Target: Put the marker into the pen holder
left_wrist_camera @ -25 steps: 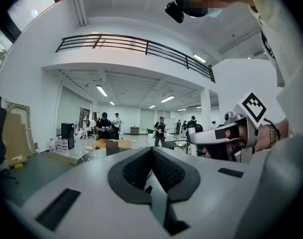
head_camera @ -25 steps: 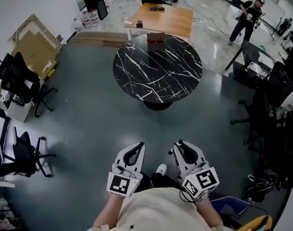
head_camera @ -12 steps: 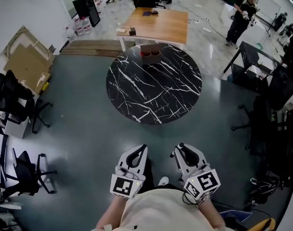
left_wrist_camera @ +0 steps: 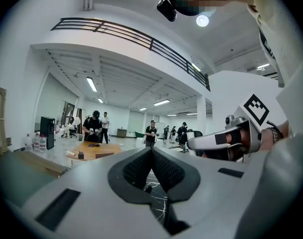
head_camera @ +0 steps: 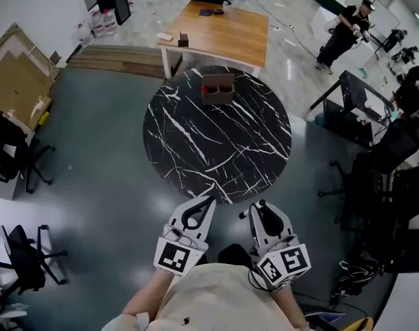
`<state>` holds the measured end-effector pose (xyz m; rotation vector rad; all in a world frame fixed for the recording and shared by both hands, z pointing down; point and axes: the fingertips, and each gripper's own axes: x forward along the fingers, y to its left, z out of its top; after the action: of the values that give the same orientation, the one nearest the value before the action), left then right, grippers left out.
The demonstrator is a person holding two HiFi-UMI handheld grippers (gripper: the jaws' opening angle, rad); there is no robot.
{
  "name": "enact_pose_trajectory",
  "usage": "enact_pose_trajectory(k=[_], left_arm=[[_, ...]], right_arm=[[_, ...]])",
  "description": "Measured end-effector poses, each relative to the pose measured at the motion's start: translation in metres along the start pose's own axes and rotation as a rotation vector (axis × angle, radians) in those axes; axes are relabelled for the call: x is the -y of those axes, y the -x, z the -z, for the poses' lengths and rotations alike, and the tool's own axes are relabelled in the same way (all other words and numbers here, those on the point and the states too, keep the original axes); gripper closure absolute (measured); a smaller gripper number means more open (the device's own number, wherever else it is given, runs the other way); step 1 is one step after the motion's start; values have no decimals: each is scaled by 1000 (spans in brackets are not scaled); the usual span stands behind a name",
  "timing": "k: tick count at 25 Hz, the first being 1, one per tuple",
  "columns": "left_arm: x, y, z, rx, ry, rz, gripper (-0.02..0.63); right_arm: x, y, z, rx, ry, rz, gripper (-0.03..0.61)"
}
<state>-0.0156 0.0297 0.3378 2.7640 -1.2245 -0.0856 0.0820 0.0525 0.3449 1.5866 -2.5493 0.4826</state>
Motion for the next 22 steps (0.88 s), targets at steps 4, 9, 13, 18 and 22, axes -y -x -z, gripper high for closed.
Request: enact_pose_trajectory(k=[4, 9, 13, 18, 22], left_arm=[[-32, -23, -10, 19, 33, 13, 606], [-63, -52, -4, 3, 64, 11, 606], [-85, -82, -4, 7, 73, -9, 606], [-112, -126, -3, -16, 59, -79, 606], [-135, -176, 3, -28, 59, -146, 606]], right_arm=[[6, -34, -11, -10, -1, 23, 500], [22, -70, -19, -23, -1, 34, 500], [44, -100, -27, -28, 1, 16, 500], [84, -149, -37, -36, 0, -34, 500], [128, -197, -48, -36, 9, -91, 500]])
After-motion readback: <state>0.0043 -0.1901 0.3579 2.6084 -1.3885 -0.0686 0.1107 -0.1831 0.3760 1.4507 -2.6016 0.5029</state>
